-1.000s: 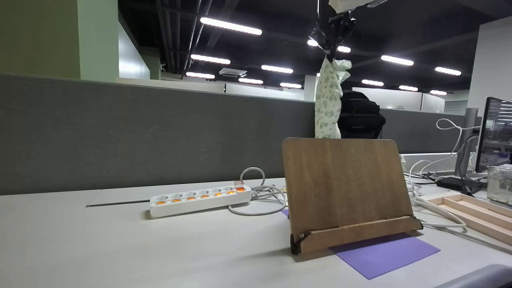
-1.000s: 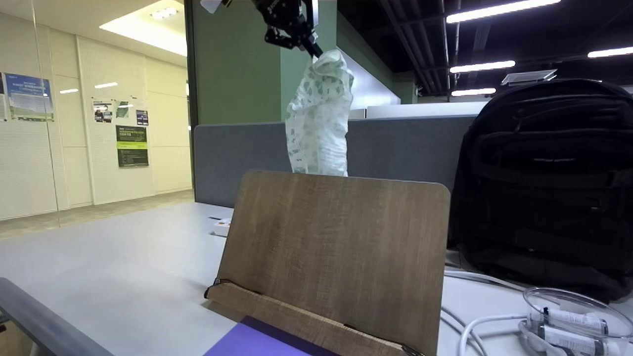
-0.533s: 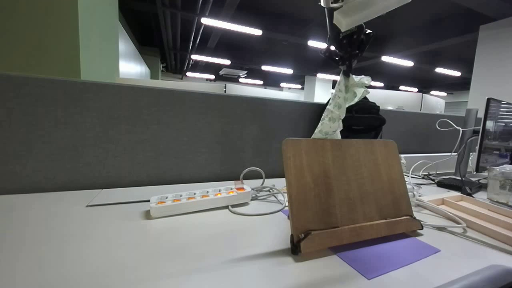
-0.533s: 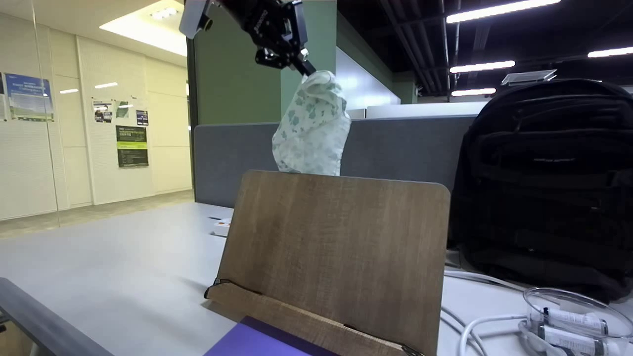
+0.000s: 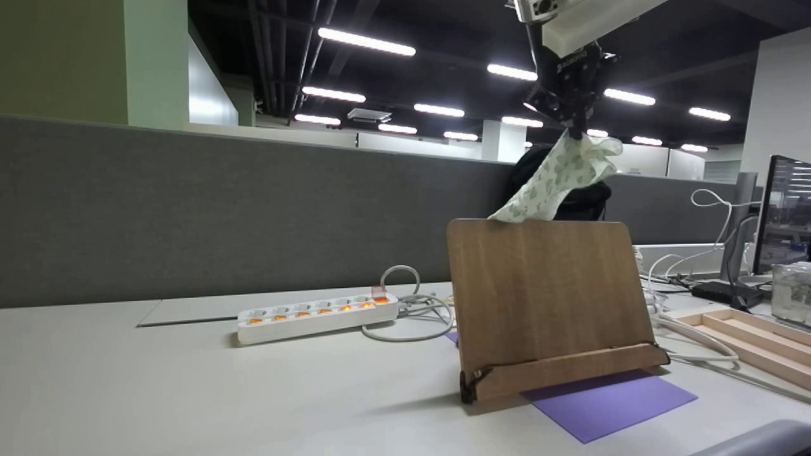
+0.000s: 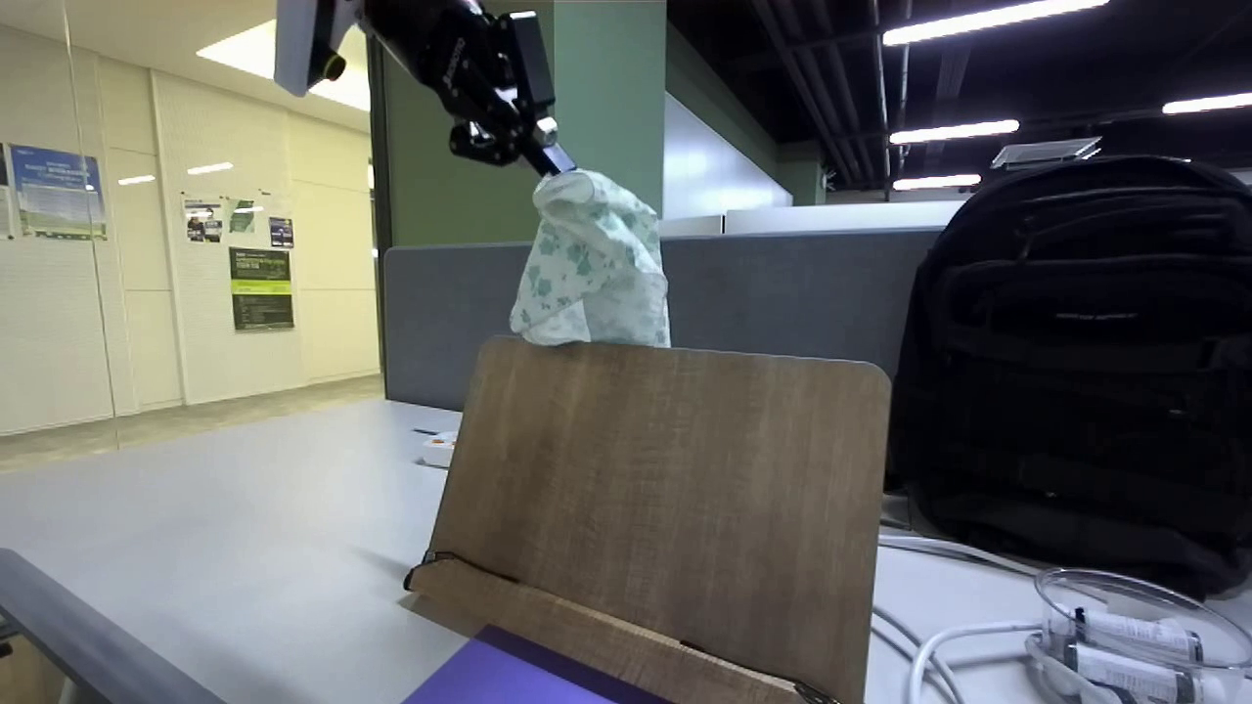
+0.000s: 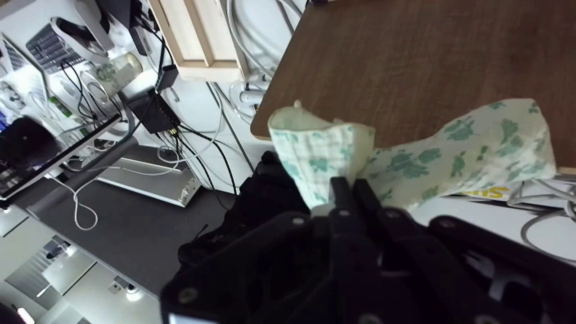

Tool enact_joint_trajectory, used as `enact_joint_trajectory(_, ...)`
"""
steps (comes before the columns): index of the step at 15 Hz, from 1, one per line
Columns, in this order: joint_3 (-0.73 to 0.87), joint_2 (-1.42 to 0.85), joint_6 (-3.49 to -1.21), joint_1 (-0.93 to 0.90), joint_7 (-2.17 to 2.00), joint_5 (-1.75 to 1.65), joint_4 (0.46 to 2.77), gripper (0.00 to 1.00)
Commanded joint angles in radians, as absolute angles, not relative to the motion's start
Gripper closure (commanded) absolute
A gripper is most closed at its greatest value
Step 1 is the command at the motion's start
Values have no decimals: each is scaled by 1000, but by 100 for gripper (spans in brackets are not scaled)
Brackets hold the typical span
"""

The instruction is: Put the cloth on the wooden board

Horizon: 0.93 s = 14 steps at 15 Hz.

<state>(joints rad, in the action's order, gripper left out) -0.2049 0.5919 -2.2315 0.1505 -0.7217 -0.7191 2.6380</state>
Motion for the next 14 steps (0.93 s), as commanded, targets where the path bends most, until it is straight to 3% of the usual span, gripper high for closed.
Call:
enact_joint_trajectory(1,-195,618,-2169,121,-745,-674,2656,60)
enact_joint_trajectory(9,-195,629,-2218,102,-718,-619,2645,6)
enact_joint_trajectory(11,-195,636,-2267,96,-708,-624,2646,0)
enact_joint_trajectory(14,-176,632,-2337,79,-672,-577,2643,0)
